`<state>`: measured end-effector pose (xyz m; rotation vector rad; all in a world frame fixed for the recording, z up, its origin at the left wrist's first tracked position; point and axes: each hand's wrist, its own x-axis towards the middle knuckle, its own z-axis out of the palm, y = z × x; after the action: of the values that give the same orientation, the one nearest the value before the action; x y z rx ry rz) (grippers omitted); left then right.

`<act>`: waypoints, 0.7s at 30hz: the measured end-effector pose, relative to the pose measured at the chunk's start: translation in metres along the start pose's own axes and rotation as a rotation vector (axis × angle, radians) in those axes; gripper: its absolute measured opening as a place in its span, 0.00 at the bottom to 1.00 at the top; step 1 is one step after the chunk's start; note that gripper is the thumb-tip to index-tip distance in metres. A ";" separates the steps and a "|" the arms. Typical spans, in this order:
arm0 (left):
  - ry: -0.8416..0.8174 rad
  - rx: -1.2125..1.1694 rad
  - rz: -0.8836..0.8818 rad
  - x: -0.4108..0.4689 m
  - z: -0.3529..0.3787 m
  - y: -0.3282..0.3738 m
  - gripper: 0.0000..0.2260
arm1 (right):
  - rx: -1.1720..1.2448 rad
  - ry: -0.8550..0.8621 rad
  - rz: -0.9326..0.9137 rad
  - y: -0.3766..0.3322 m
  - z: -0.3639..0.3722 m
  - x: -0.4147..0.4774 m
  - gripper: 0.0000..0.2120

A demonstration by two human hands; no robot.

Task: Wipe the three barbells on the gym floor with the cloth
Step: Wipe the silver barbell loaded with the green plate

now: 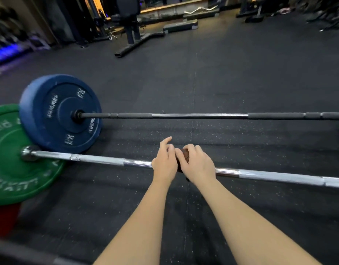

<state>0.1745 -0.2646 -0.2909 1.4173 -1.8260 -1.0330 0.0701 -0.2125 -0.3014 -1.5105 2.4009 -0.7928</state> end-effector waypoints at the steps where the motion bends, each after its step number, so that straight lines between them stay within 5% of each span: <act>1: 0.025 -0.051 0.014 -0.003 0.000 0.005 0.15 | 0.039 -0.079 -0.024 -0.003 -0.004 0.003 0.22; 7: -0.038 0.070 0.035 -0.024 0.020 0.013 0.16 | 0.690 -0.296 0.311 0.009 -0.042 0.001 0.23; 9: -0.016 0.251 0.120 -0.033 0.034 0.010 0.18 | 0.487 -0.323 0.270 0.033 -0.054 0.000 0.21; 14: 0.163 0.410 0.247 -0.046 0.068 0.012 0.19 | -0.461 -0.253 -0.076 0.084 -0.061 -0.019 0.12; 21: 0.299 0.433 0.437 -0.037 0.089 0.013 0.17 | -0.659 -0.244 -0.081 0.075 -0.050 -0.018 0.09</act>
<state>0.1039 -0.2082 -0.3259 1.2316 -2.0720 -0.2016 -0.0012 -0.1548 -0.3019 -1.7896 2.5396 0.2101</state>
